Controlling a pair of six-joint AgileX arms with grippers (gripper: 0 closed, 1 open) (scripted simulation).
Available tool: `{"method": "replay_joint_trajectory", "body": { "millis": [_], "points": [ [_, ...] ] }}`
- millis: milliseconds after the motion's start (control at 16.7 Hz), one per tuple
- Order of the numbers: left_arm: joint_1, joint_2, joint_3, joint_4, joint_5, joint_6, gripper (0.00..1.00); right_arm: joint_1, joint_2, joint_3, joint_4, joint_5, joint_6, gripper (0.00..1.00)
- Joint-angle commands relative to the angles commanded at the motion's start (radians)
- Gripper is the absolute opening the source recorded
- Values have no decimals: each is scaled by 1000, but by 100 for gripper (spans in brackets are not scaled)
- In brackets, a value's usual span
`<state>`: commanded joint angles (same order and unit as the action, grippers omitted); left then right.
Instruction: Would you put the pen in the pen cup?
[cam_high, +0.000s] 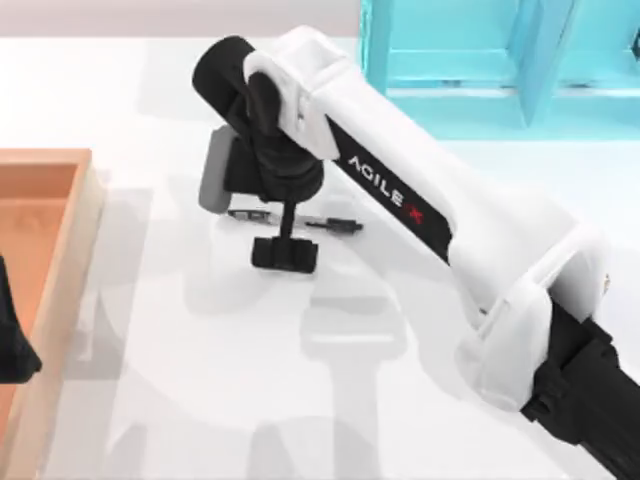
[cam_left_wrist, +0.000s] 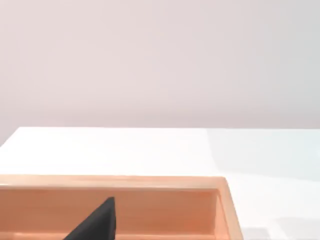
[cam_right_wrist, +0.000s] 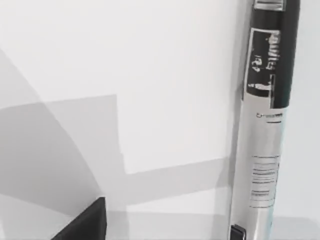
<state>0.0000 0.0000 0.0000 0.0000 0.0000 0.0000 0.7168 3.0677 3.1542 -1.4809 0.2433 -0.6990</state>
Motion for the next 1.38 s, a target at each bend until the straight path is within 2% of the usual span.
{"method": "replay_joint_trajectory", "body": {
  "millis": [420, 1200, 1380],
  "points": [
    [0, 0, 0, 0, 0, 0, 100, -10, 80, 75, 8, 0, -10, 100],
    [0, 0, 0, 0, 0, 0, 100, -10, 80, 75, 8, 0, -10, 2],
    [0, 0, 0, 0, 0, 0, 100, -10, 80, 75, 8, 0, -10, 0]
  ]
}}
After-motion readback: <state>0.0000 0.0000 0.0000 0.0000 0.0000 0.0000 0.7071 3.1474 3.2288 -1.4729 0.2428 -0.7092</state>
